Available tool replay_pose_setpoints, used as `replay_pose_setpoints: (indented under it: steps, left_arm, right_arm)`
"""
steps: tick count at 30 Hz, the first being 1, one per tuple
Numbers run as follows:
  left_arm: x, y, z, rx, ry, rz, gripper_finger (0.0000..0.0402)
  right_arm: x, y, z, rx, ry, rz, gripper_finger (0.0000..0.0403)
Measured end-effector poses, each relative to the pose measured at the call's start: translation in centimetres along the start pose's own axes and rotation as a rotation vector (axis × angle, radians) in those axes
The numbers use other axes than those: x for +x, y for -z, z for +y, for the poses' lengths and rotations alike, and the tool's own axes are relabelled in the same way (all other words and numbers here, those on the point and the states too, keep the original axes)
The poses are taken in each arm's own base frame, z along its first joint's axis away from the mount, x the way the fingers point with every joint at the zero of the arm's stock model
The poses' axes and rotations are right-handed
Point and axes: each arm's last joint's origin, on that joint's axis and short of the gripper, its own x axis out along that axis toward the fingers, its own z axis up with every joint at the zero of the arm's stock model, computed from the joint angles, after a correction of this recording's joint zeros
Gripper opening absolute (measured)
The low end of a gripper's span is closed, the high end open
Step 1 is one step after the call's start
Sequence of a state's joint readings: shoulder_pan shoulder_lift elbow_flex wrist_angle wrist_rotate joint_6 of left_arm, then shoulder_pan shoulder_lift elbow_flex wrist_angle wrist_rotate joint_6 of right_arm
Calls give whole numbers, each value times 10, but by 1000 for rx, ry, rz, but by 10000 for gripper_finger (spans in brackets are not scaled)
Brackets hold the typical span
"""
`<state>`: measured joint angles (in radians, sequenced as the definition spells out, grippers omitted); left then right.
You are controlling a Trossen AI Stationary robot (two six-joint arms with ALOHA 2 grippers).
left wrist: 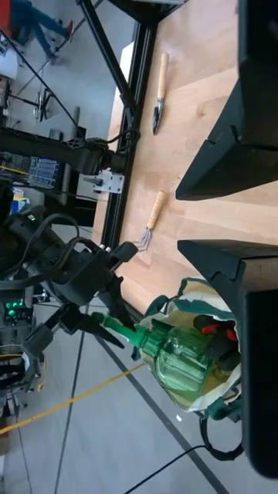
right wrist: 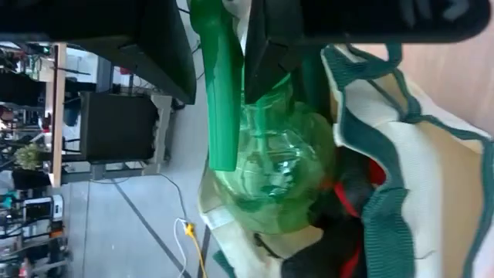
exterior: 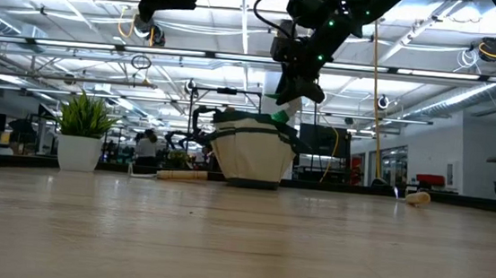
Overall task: Pick & Place Garden tools in Gardening bag
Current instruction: Put the green spray bottle into the green gardening bag
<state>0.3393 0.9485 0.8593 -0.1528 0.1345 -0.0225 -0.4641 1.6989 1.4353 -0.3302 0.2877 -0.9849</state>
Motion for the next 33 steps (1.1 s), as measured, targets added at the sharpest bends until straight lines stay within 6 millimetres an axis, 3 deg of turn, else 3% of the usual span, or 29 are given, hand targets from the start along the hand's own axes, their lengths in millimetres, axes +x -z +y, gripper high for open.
replay_pose_setpoints:
  steps: [12, 21, 33]
  left_arm:
    - [0, 0, 0, 19, 0, 0, 97]
    - [0, 0, 0, 13, 0, 0, 97]
    - [0, 0, 0, 16, 6, 0, 97]
  right_arm:
    - [-1, -6, 2, 14, -16, -52, 98]
    - [12, -7, 8, 40, -22, -31, 37]
    - [12, -16, 16, -147, 44, 55, 24]
